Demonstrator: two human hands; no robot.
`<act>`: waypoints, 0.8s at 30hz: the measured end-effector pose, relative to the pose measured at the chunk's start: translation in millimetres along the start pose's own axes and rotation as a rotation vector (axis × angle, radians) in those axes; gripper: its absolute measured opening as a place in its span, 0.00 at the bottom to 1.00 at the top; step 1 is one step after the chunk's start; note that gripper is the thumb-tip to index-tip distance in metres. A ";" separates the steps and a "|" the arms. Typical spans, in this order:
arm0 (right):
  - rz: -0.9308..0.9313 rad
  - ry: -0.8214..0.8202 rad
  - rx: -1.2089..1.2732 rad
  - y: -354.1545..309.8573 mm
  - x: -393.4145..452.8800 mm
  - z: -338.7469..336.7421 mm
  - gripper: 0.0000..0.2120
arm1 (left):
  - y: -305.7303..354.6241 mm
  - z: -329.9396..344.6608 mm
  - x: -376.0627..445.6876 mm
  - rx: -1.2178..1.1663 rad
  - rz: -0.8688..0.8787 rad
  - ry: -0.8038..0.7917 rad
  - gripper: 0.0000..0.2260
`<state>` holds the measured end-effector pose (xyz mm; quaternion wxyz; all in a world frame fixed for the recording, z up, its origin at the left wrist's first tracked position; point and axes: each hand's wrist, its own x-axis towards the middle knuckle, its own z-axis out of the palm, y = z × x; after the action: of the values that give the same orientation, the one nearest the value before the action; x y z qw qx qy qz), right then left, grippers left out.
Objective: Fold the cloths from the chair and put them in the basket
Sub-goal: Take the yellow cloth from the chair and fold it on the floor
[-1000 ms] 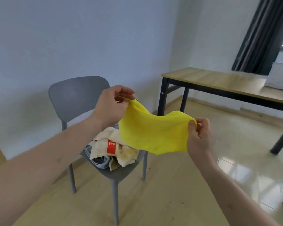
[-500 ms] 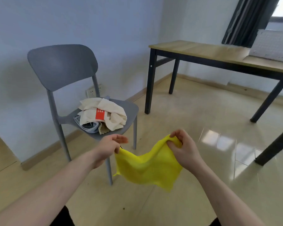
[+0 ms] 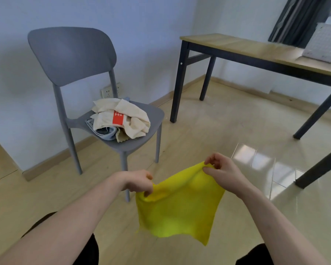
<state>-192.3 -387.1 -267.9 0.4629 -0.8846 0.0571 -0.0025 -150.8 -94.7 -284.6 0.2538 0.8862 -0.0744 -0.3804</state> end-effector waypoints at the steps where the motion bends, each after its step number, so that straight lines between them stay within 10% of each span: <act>1: 0.009 -0.011 -0.016 2.3 1.1 0.8 0.05 | 0.6 1.3 0.6 0.025 0.001 0.006 0.31; 11: 0.102 -0.025 -0.215 26.1 8.5 -5.6 0.10 | -4.1 -2.0 14.8 -0.153 0.092 0.356 0.06; 24: 0.254 0.103 -0.373 47.3 20.2 -10.6 0.08 | 2.7 -9.3 27.9 -0.255 0.187 0.531 0.02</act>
<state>-177.6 -424.6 -301.6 0.2845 -0.9392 0.1913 0.0211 -124.5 -102.4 -295.6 0.4076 0.9048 -0.0383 -0.1169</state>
